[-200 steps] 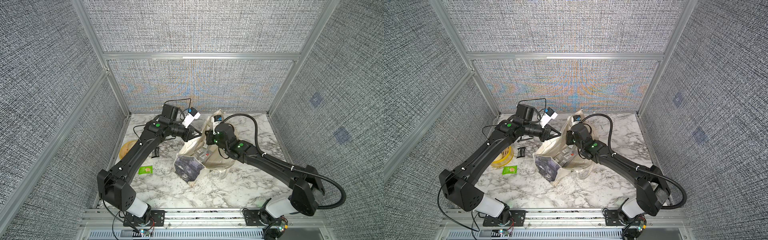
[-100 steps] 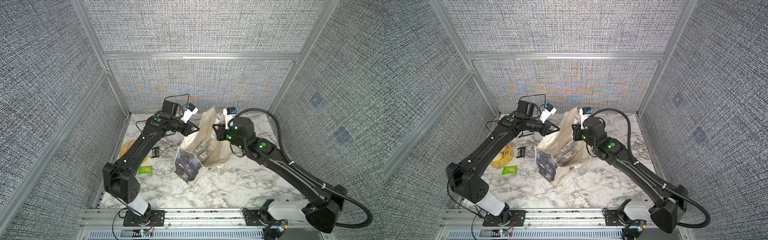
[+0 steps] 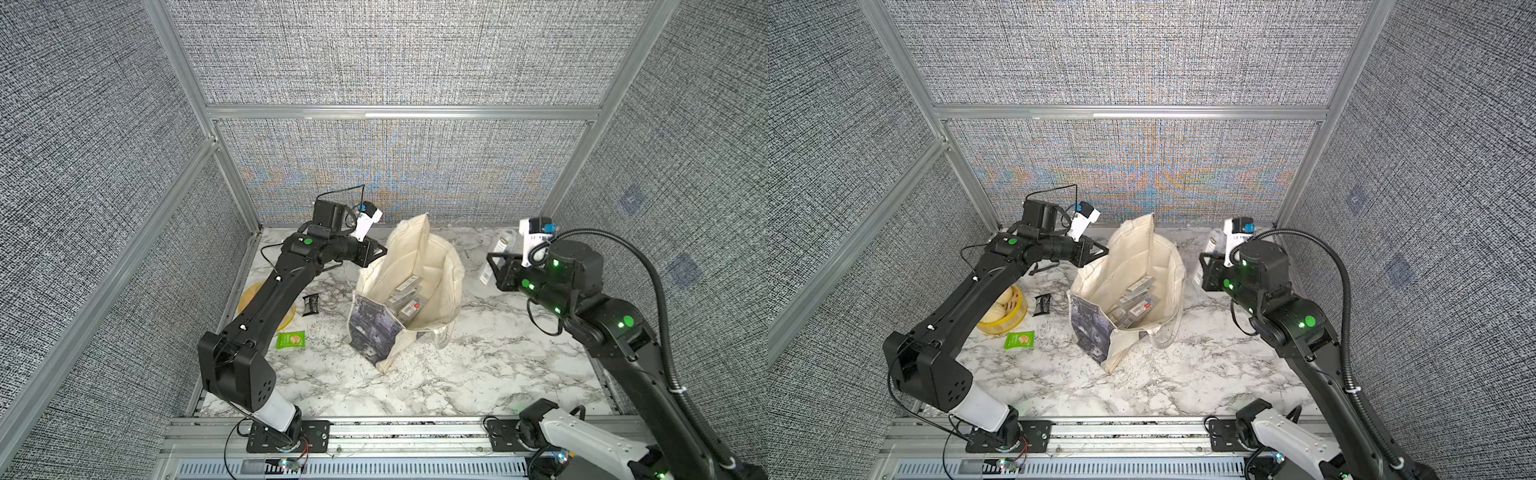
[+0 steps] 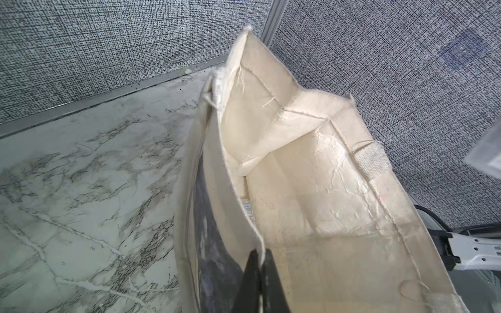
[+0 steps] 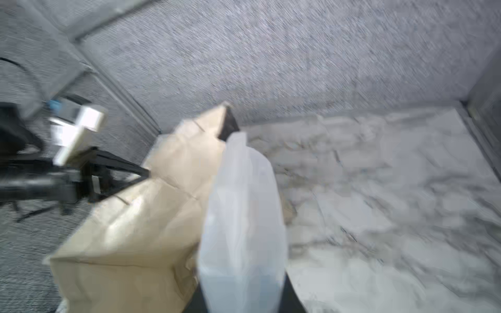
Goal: Take out the compass set from the canvas bag
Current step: Place the compass set at the center of the board.
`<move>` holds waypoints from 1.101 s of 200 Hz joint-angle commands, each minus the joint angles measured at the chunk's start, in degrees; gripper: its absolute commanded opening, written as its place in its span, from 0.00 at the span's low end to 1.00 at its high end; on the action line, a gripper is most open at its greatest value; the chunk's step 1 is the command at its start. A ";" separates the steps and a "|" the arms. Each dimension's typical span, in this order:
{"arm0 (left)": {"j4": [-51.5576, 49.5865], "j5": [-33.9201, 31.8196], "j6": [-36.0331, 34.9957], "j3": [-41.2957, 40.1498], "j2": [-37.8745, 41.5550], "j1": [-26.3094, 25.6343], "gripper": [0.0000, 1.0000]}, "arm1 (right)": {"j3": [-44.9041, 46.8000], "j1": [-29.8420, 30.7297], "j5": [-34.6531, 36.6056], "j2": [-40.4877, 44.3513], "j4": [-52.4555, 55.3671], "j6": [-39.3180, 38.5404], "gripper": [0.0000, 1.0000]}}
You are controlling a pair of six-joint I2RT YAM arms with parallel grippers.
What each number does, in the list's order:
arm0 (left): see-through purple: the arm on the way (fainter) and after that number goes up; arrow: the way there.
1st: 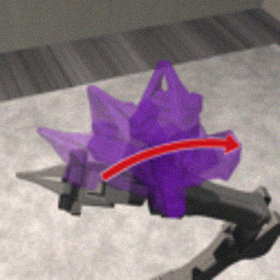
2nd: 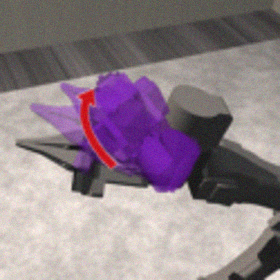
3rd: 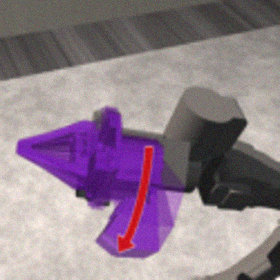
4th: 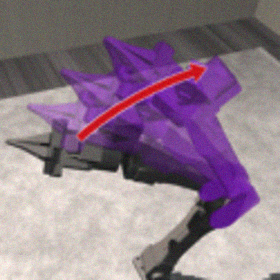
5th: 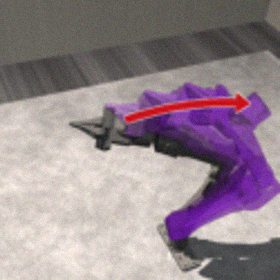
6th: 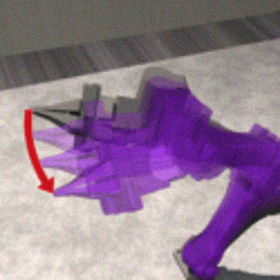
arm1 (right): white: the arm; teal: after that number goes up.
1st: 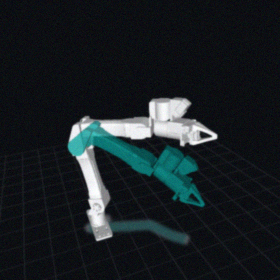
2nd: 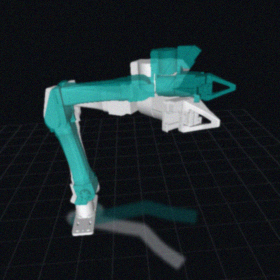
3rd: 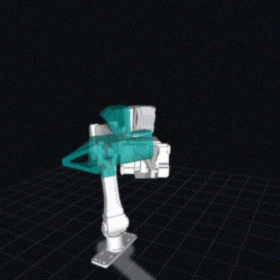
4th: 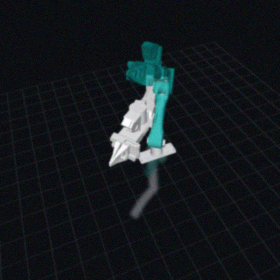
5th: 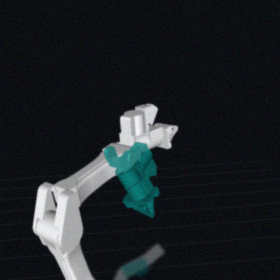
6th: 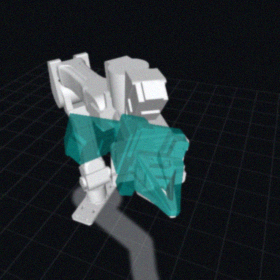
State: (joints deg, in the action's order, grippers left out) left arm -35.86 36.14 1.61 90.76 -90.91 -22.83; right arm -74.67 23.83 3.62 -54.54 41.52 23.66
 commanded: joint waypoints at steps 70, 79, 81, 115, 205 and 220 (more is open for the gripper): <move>3.45 -8.49 0.72 -1.64 4.15 2.65 0.00 | 24.55 -20.14 -28.05 -9.24 -4.55 -0.59 0.09; 4.25 -8.94 1.00 -2.22 4.60 2.78 0.00 | 24.04 -20.14 -29.18 -12.55 -6.87 -2.21 0.09; 4.36 -9.08 1.02 -2.31 4.73 2.83 0.00 | 23.98 -20.14 -29.21 -13.34 -7.59 -2.39 0.09; 5.00 -11.00 1.64 -2.87 5.39 3.71 0.00 | 24.57 -19.92 -32.36 -26.49 -21.57 0.40 0.06; 5.22 -10.18 1.55 -3.46 7.16 5.05 0.00 | 14.85 -18.22 -32.13 -44.98 -21.61 -6.07 0.10; 5.19 -9.64 1.55 -3.75 7.19 5.07 0.00 | 13.78 -17.87 -31.45 -46.53 -21.30 -6.47 0.10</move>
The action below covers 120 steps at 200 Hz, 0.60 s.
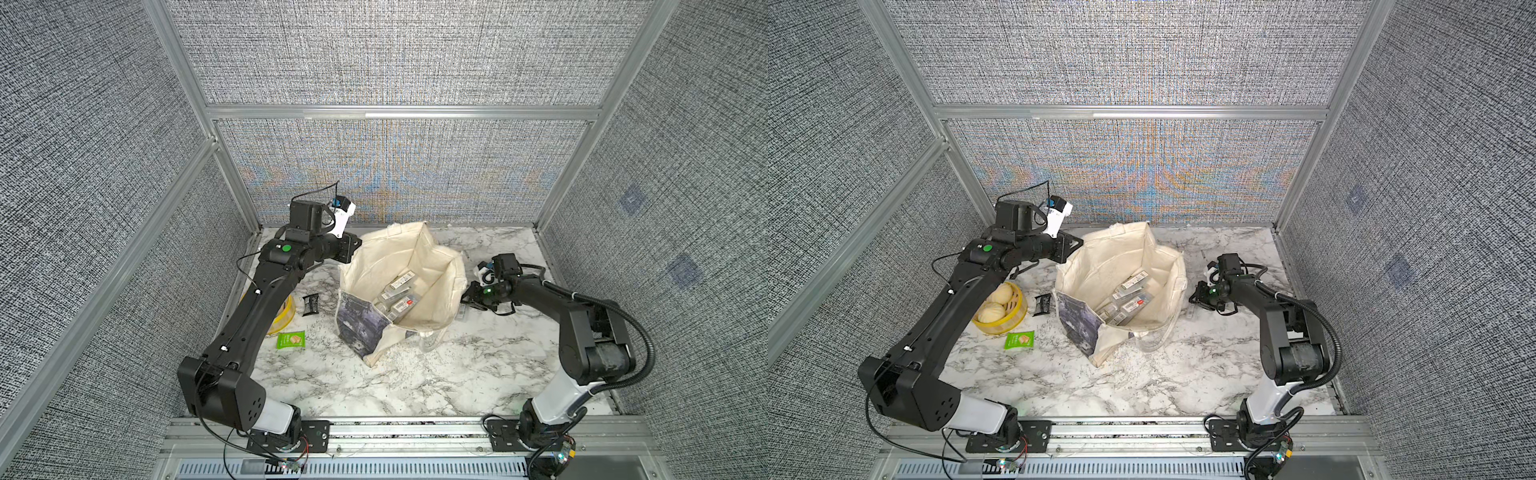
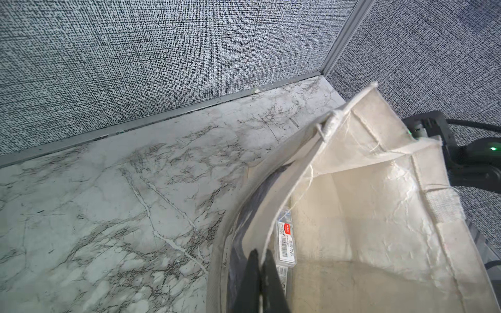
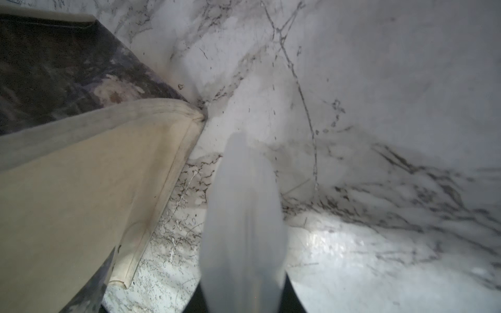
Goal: Take out the compass set from the canvas bag
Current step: Place the compass set at the center of the board.
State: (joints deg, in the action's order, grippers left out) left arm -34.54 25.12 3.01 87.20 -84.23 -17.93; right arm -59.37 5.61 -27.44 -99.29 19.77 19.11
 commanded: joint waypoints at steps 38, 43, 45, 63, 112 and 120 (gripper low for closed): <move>4.39 1.93 0.32 -0.60 0.96 0.18 0.00 | -3.83 0.37 0.63 -4.89 2.22 -3.63 0.17; 4.54 2.07 0.40 -0.77 1.07 0.17 0.00 | -4.05 0.37 0.63 -5.24 2.51 -3.93 0.18; 4.59 2.09 0.39 -0.79 1.10 0.15 0.00 | -4.14 0.37 0.63 -5.33 2.63 -4.05 0.19; 4.74 2.42 0.42 -1.29 1.19 0.18 0.00 | -4.40 0.37 1.06 -6.04 2.80 -4.44 0.26; 5.72 4.13 1.21 -1.59 0.73 0.18 0.00 | -5.90 -0.13 4.08 -6.47 4.92 -5.32 0.41; 5.73 4.23 1.28 -1.64 0.72 0.18 0.00 | -6.01 -0.22 5.00 -6.54 5.16 -5.15 0.47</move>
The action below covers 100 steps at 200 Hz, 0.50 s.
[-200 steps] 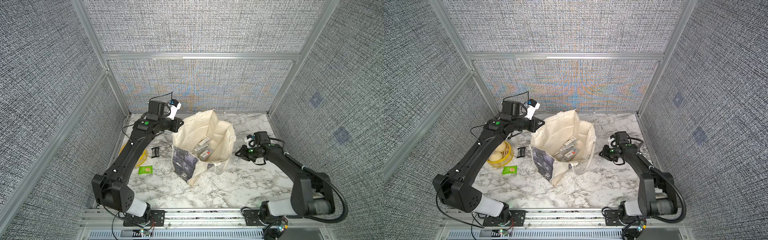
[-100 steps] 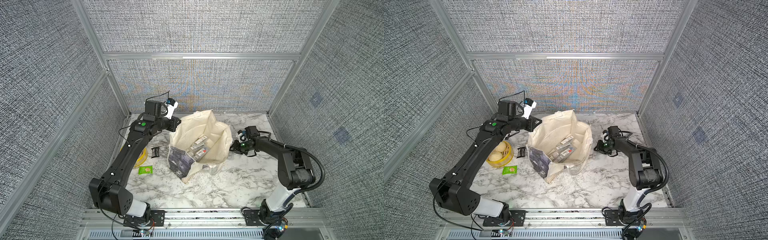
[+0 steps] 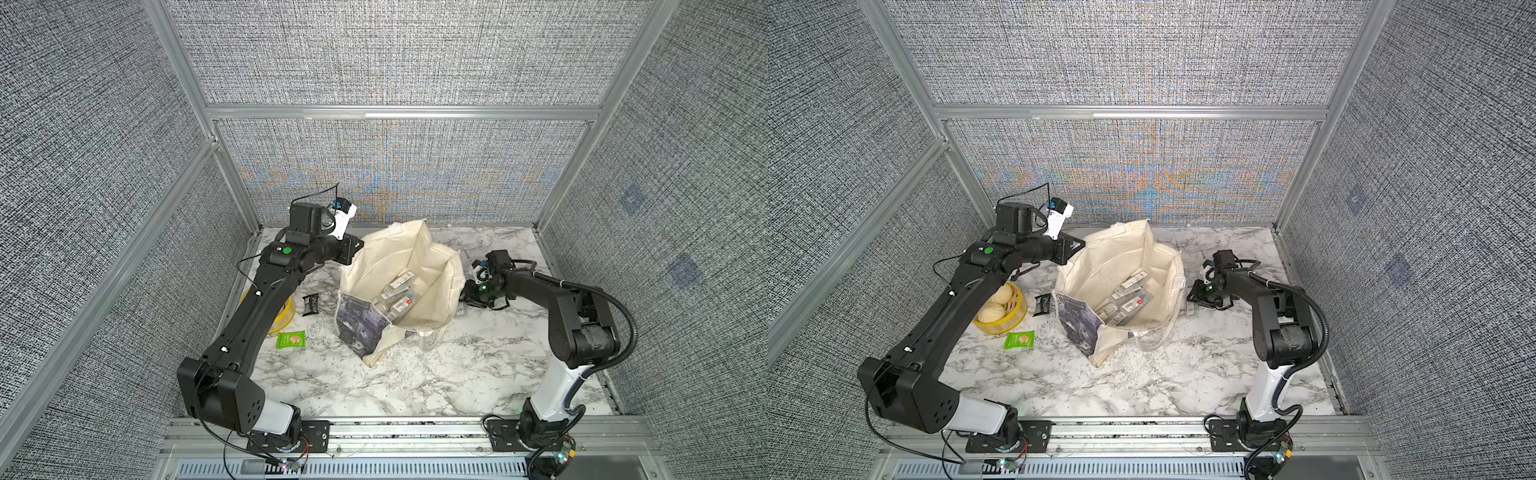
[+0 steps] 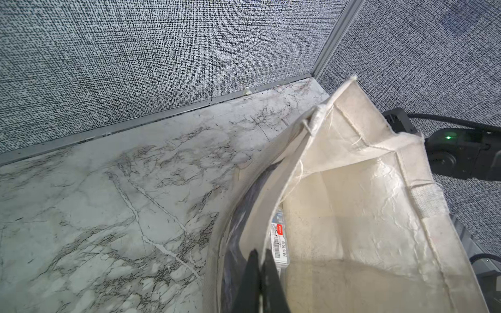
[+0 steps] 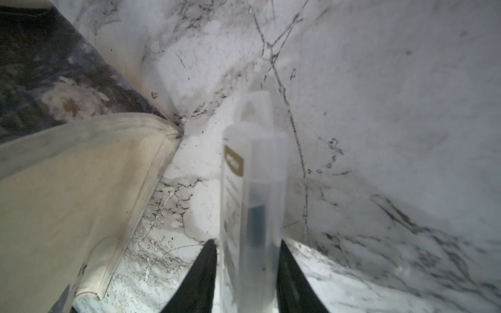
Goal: Take out the compass set from the canvas bag
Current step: Place the compass set at the center of the board.
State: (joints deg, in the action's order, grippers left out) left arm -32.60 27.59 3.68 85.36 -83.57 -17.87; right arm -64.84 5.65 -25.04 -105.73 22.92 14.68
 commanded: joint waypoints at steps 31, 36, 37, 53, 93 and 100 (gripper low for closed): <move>3.59 2.19 0.37 0.24 0.44 0.11 0.00 | -0.73 -0.38 5.17 -0.04 2.66 -0.36 0.59; 3.59 2.20 0.36 0.24 0.53 0.11 0.00 | -0.73 -0.38 5.17 0.03 2.66 -0.27 0.59; 3.59 2.20 0.36 0.24 0.52 0.11 0.00 | -0.73 -0.38 5.17 0.06 2.66 -0.22 0.59; 3.53 2.20 0.27 0.16 0.79 0.12 0.00 | -0.48 -0.21 5.00 0.96 2.53 0.21 0.59; 3.56 3.70 0.53 0.23 0.22 0.11 0.00 | -1.24 -0.09 6.25 7.56 5.69 0.73 0.59; 3.59 4.23 0.62 0.33 0.08 0.11 0.00 | -1.95 -0.11 6.65 10.07 7.20 0.63 0.59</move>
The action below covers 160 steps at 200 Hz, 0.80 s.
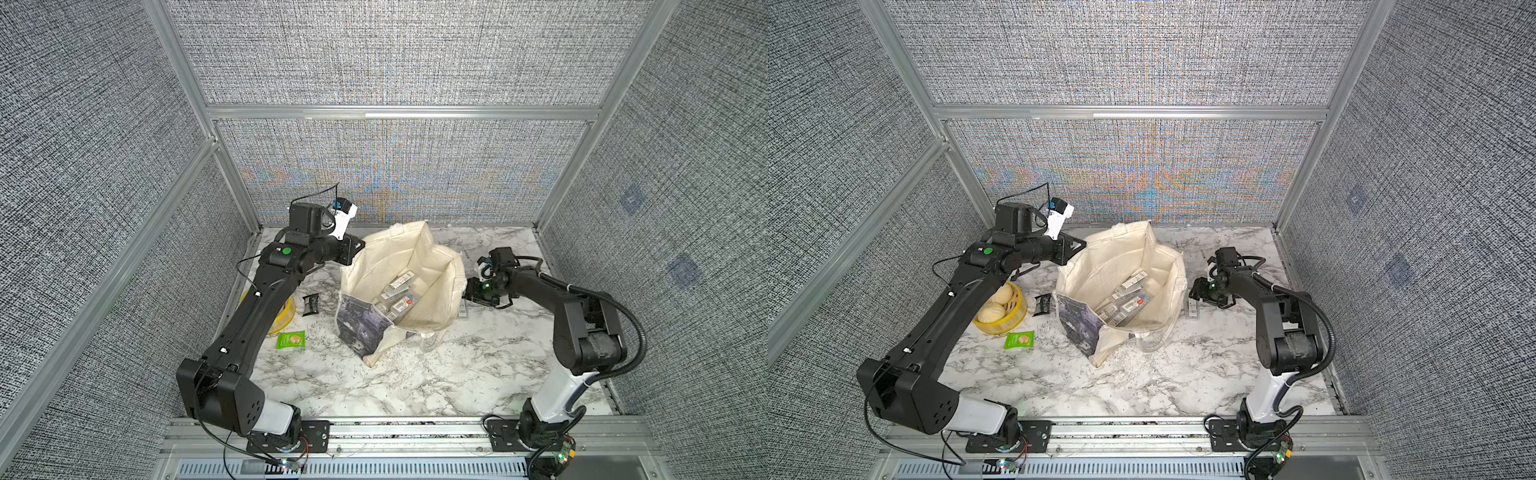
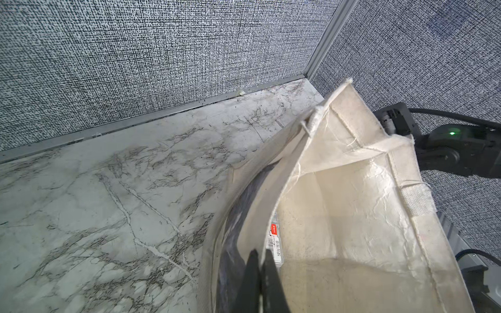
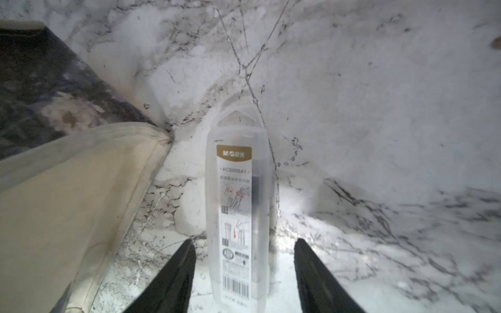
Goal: Take out the compass set from the canvas bag
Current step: Place the compass set at the center of the board, then adjust the canvas bag at the center of the board.
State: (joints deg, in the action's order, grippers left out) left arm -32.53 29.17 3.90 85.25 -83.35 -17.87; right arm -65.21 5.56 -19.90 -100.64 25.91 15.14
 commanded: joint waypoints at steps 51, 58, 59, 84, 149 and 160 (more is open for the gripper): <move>2.28 9.12 0.49 3.22 -1.12 0.03 0.00 | -6.24 3.07 0.67 29.61 7.02 -3.54 0.57; 2.21 9.71 0.54 3.50 -1.25 -0.06 0.00 | -5.65 5.17 0.88 31.98 4.36 -4.96 0.57; 2.21 9.74 0.56 3.60 -1.23 -0.06 0.00 | -5.51 5.60 0.99 32.47 3.99 -5.17 0.57; -0.03 8.74 -0.38 4.69 -1.12 -0.73 0.00 | -1.15 18.35 2.49 38.46 -4.57 -13.60 0.56; -8.64 4.90 -6.45 11.02 -3.15 -5.55 0.00 | 2.88 38.23 8.47 31.21 -7.96 -50.07 0.50; -8.35 5.10 -6.25 11.33 -3.08 -5.68 0.00 | 3.98 40.64 11.35 29.31 -9.02 -52.80 0.50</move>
State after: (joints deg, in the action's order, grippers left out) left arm -41.25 33.21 -0.51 95.22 -86.48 -23.14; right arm -62.81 42.65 -14.90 -68.58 19.66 -23.14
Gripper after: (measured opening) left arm 0.048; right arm 0.499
